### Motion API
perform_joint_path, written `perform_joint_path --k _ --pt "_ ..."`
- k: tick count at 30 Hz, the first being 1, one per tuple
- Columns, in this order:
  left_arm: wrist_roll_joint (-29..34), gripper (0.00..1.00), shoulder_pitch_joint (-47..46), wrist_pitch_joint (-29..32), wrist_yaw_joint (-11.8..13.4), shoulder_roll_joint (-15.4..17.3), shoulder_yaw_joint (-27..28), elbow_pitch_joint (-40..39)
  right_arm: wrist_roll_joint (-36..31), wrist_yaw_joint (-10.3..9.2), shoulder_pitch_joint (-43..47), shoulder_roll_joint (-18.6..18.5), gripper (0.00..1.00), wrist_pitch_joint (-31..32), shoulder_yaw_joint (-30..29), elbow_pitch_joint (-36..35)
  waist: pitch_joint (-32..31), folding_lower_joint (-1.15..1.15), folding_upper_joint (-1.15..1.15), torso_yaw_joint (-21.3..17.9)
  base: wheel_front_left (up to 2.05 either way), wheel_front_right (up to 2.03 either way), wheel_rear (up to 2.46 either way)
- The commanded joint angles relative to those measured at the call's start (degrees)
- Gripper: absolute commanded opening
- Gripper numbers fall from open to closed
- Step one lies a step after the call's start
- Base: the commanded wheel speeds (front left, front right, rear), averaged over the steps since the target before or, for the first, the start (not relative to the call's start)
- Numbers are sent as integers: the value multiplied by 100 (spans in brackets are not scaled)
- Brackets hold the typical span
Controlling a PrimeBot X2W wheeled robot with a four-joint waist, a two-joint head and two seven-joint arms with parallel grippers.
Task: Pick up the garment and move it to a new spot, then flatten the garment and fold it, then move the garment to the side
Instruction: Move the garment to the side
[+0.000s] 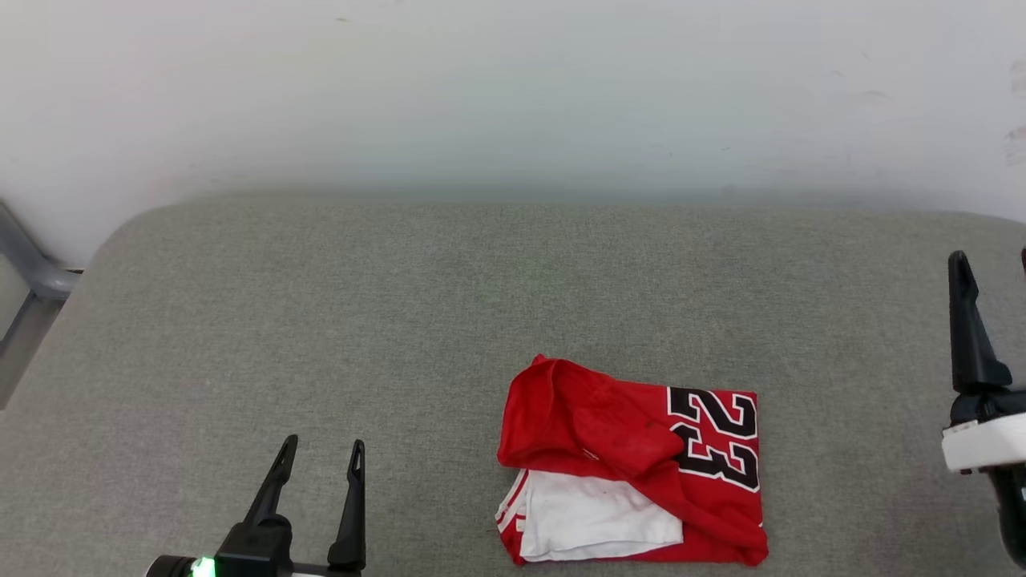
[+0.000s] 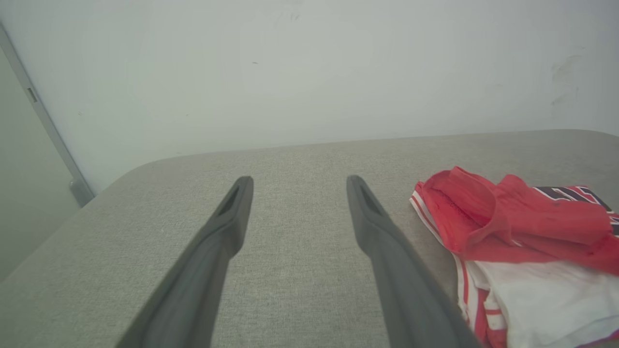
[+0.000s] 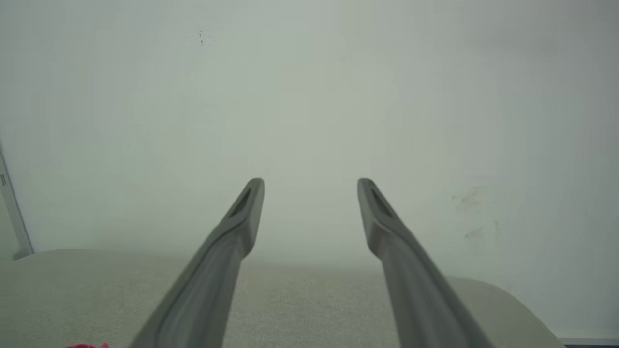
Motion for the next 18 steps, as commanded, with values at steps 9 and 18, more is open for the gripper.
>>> perform_joint_path --k 9,18 --pt "12 100 -101 -26 -19 -7 -46 5 1483 -5 -490 -1112 100 1981 910 54 145 0 0 120 0 0 0" --pt "-11 100 -246 -26 -35 -25 -99 19 2316 -5 -314 -1597 100 3310 1631 88 373 0 0 241 0 0 0"
